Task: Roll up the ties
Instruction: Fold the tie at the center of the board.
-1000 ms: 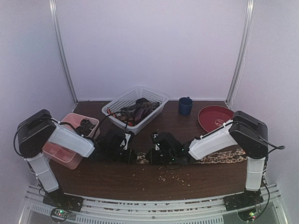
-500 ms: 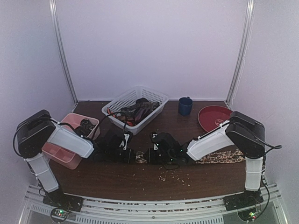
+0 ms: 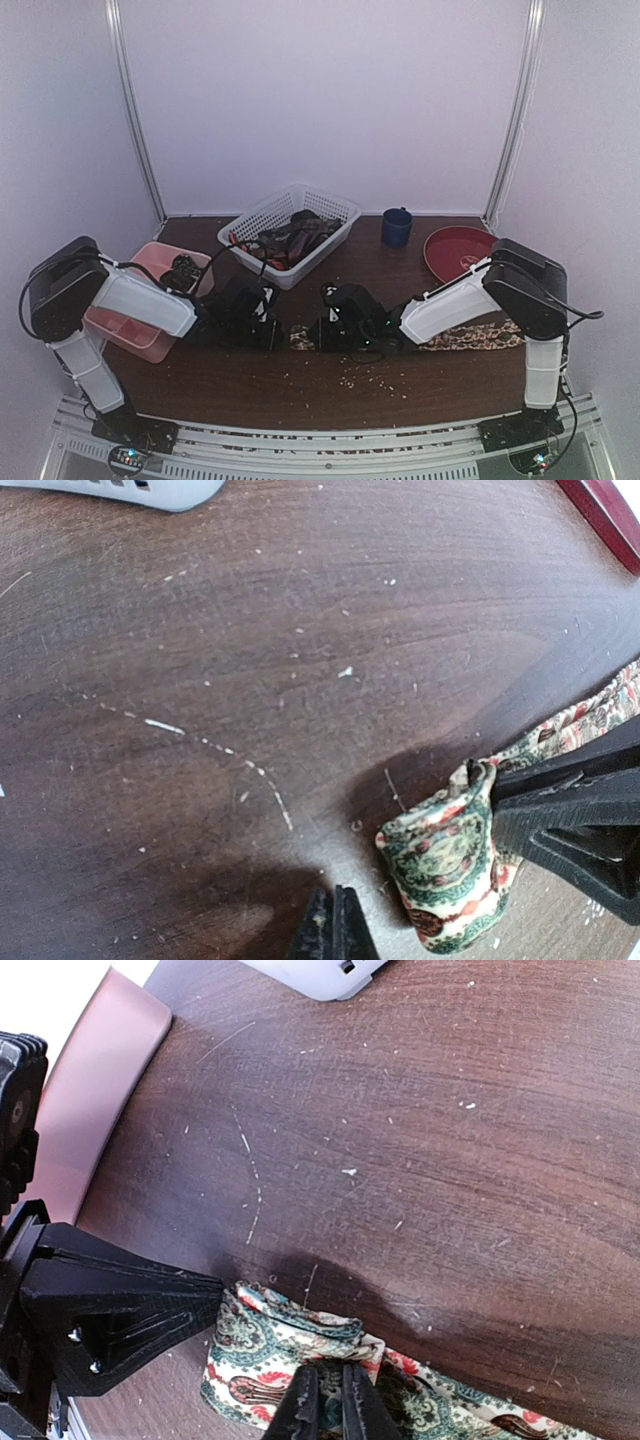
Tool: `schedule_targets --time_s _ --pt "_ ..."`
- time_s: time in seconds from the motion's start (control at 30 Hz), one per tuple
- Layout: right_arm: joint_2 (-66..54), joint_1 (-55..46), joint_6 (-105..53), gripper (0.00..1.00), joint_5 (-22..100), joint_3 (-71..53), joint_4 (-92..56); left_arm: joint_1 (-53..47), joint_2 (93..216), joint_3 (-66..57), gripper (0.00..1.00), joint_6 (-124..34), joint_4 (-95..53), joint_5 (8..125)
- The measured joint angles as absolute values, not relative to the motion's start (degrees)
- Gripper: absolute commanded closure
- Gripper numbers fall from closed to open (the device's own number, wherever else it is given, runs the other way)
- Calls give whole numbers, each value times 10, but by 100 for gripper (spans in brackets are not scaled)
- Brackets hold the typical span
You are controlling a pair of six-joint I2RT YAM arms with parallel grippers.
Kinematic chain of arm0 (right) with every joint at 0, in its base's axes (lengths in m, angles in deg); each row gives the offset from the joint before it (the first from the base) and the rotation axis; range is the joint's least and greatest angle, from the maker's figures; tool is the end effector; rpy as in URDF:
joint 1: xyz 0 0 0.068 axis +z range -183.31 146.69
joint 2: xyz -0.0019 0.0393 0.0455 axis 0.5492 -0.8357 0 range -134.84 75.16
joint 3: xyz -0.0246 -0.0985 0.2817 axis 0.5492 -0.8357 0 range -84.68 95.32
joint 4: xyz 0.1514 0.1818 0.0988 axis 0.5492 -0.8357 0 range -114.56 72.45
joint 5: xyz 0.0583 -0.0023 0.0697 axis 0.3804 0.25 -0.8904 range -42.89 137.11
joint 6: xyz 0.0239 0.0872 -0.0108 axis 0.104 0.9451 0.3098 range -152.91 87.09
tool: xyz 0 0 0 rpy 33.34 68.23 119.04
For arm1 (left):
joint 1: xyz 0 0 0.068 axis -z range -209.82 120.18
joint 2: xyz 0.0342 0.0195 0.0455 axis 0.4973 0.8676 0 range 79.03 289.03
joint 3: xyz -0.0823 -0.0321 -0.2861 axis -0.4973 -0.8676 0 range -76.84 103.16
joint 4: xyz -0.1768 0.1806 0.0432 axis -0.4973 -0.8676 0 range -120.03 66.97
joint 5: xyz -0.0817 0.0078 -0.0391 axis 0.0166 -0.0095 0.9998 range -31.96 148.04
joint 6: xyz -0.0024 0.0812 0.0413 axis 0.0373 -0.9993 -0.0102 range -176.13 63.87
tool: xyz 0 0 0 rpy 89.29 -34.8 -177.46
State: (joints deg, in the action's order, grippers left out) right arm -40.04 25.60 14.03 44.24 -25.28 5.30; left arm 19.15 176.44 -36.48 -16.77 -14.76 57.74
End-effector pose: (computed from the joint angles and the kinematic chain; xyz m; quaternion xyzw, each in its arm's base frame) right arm 0.2335 0.3949 0.1282 -0.1035 0.8722 0.3943 0.2702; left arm 0.2241 -0.2568 0.1170 0.0775 0.9328 -0.2435 0.2542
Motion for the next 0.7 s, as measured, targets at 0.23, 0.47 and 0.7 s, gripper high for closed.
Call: schedule_targets --time_s 0.23,0.47,0.7 --pt "-400 256 140 90 443 -253 53 190 1769 -389 100 -157 -86 616" --pt "-400 256 142 90 443 -257 60 190 1781 -407 100 -142 -25 666" --pt "-395 250 155 87 438 -283 94 190 1791 -410 100 -130 -1 702"
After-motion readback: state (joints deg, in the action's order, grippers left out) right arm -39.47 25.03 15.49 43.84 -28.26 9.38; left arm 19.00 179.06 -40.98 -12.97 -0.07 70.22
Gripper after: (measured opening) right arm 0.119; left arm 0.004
